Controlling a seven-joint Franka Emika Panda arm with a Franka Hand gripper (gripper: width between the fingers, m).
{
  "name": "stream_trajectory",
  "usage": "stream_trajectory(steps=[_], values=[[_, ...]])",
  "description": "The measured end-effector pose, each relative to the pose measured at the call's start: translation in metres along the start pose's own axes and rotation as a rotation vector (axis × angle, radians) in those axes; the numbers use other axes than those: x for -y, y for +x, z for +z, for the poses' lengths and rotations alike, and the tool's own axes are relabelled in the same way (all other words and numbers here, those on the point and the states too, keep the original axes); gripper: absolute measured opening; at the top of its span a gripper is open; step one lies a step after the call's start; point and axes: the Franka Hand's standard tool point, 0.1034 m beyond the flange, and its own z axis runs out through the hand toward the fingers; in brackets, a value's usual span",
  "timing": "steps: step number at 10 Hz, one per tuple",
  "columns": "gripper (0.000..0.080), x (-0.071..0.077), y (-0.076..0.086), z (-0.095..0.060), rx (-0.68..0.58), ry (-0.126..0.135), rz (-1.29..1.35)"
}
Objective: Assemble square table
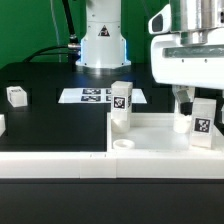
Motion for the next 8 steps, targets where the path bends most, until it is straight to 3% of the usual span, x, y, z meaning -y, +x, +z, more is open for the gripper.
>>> stream_trajectory(steps=[1, 2, 3, 4, 7, 8], values=[[0.0649, -0.002, -0.002, 0.0, 0.001, -0.043, -0.175], [0.0649, 0.0, -0.004, -0.004, -0.002, -0.119, -0.397], [0.0649, 0.01, -0.002, -0.008, 0.005, -0.158, -0.589], [0.0649, 0.014, -0.002, -0.006, 0.011, -0.164, -0.69], [0.0636, 0.014, -0.002, -0.006, -0.001, -0.163, -0.535], [0.0465, 0.014, -0.002, -0.006, -0.004, -0.163, -0.498]])
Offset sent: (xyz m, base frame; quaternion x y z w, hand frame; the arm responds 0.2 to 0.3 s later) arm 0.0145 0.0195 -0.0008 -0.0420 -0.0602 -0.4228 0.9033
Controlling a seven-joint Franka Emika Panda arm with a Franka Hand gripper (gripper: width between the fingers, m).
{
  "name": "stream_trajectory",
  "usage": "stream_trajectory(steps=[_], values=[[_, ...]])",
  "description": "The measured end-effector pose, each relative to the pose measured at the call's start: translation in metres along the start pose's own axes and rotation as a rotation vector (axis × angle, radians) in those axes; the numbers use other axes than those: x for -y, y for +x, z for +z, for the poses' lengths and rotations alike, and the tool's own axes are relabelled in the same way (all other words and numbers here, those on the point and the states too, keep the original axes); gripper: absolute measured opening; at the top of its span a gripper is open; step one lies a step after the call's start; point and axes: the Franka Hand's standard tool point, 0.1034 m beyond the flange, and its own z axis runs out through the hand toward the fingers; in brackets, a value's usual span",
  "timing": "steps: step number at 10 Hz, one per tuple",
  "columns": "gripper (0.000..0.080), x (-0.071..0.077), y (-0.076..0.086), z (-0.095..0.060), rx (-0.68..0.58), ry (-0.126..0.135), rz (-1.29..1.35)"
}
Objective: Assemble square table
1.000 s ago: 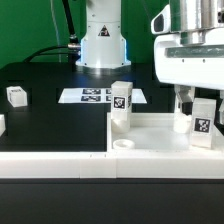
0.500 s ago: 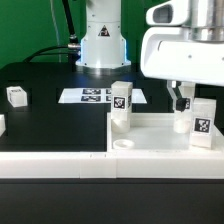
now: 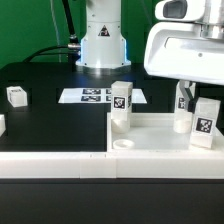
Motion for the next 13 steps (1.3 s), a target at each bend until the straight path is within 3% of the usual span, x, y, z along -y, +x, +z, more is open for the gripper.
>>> stream_trajectory(steps=[1, 5, 7, 9, 10, 12, 13], values=[[0.029, -0.003, 0.001, 0.0, 0.0, -0.005, 0.055], [0.0293, -0.009, 0.001, 0.002, -0.007, -0.008, 0.428], [0.0293, -0.014, -0.001, 0.004, -0.006, 0.045, 0.76], [0.0293, -0.01, -0.008, 0.004, 0.006, 0.133, 1.107], [0.0293, -0.01, -0.008, 0.004, 0.018, 0.149, 1.219], [0.0293, -0.011, -0.008, 0.005, 0.035, 0.152, 1.289], [0.0489, -0.01, -0.009, 0.005, 0.034, 0.152, 1.27]])
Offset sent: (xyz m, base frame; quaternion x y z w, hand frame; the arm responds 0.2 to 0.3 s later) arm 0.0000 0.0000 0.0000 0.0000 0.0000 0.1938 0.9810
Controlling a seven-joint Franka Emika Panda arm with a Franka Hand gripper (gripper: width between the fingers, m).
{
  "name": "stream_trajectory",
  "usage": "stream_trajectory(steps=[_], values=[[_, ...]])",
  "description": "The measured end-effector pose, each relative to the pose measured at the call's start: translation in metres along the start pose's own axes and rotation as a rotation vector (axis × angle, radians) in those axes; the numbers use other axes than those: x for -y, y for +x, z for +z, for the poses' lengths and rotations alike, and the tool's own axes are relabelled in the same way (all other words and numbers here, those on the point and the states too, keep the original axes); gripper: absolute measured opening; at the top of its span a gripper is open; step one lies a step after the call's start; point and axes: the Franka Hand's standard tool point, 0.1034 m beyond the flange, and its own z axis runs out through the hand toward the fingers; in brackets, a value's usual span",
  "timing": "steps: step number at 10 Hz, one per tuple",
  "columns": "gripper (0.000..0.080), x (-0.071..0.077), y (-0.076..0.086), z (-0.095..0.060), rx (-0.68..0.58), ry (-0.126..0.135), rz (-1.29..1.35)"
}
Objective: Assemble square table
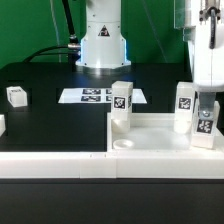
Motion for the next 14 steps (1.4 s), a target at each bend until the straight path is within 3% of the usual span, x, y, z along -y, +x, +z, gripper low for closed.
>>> stream_trajectory(steps=[1, 2, 3, 7, 10, 12, 13, 14], values=[[0.0489, 0.0005, 0.0014, -0.0002, -0.006, -0.003, -0.065], [0.0619, 0.0021, 0.0062, -0.0016, -0.026, -0.038, -0.351], [0.064, 0.0061, 0.0044, -0.001, -0.036, -0.038, -0.592], [0.0649, 0.0069, 0.0068, -0.0002, -0.035, -0.042, -0.939], [0.0649, 0.0053, -0.0008, 0.0024, -0.089, -0.071, -1.289], [0.0649, 0.0062, 0.0009, 0.0022, -0.081, -0.064, -1.21], [0.0516, 0.0061, 0.0005, 0.0022, -0.081, -0.063, -1.206], [0.0516, 0.0057, -0.0003, 0.0023, -0.079, -0.058, -1.106]])
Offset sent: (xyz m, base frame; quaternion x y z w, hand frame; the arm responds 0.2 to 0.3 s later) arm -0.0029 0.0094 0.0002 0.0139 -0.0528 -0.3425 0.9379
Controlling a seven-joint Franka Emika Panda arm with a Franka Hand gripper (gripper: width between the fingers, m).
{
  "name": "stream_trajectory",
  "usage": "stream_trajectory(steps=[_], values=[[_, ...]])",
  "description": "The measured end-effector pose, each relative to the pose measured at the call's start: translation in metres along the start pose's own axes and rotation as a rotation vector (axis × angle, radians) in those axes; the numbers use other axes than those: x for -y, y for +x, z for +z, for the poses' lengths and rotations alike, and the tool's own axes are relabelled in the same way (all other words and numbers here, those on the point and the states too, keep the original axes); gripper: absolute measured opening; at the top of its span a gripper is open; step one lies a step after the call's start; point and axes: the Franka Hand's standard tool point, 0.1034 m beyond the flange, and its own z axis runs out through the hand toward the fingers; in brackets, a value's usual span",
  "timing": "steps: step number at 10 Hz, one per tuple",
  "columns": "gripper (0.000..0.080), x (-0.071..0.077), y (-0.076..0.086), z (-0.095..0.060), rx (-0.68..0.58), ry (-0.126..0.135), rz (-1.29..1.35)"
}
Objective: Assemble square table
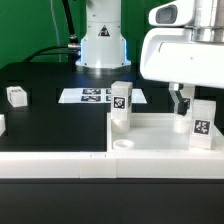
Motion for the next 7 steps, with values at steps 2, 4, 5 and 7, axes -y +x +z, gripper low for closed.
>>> stream_trajectory(steps=[2, 4, 5, 7], values=[[0.0291, -0.0017, -0.0003, 0.001, 0.002, -0.004, 0.134], [0.0291, -0.0033, 0.0, 0.0017, 0.001, -0.006, 0.277], [0.0291, -0.0045, -0.0012, 0.0018, -0.002, -0.003, 0.403], [0.0291, -0.0052, -0.004, 0.0015, 0.021, 0.016, 0.787]])
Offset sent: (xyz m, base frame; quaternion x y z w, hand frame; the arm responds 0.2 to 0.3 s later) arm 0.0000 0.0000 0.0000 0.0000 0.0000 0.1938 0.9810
